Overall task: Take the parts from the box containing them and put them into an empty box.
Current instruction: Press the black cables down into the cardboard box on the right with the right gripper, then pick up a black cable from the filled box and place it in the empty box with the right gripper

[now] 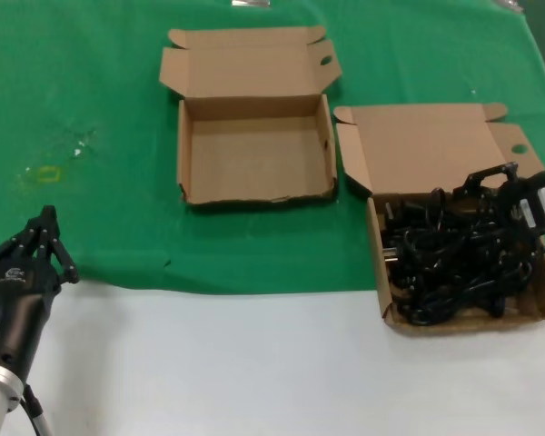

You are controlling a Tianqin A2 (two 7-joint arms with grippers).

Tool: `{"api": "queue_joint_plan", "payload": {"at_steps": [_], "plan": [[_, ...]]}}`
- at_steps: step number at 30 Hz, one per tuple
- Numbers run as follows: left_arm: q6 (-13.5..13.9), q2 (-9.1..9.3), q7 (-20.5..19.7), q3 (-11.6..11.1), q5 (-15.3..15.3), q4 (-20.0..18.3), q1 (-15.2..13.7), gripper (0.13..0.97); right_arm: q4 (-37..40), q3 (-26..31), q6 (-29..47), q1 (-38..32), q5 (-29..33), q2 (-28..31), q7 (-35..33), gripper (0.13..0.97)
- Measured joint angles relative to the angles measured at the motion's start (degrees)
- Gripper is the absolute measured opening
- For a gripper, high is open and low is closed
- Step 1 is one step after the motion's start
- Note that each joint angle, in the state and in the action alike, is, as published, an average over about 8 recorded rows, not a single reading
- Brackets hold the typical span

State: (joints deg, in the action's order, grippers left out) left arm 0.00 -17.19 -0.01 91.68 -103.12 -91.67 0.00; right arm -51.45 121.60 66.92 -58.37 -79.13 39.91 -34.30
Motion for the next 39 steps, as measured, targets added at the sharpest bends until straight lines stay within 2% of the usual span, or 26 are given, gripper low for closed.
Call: {"api": "queue_joint_plan", "payload": {"at_steps": [5, 9, 17, 26, 39], "plan": [[0.0, 0.00, 0.0, 0.0, 0.0, 0.0, 0.0, 0.144, 0.3, -0.8, -0.3, 0.5, -0.5, 0.2, -0.7, 0.516], [0.0, 0.00, 0.0, 0.0, 0.0, 0.0, 0.0, 0.144, 0.2, -1.3, -0.6, 1.0, -0.9, 0.4, -1.2, 0.516], [0.0, 0.00, 0.0, 0.0, 0.0, 0.0, 0.0, 0.144, -0.3, -1.8, -1.0, 2.2, -1.3, 0.6, -1.3, 0.330], [0.0, 0.00, 0.0, 0.0, 0.0, 0.0, 0.0, 0.144, -2.0, -2.3, -0.8, 3.3, -1.5, 1.4, -0.3, 0.223], [0.0, 0.00, 0.0, 0.0, 0.0, 0.0, 0.0, 0.144, -8.4, -3.5, 2.2, 1.1, -1.9, 4.0, 6.7, 0.216]]}}
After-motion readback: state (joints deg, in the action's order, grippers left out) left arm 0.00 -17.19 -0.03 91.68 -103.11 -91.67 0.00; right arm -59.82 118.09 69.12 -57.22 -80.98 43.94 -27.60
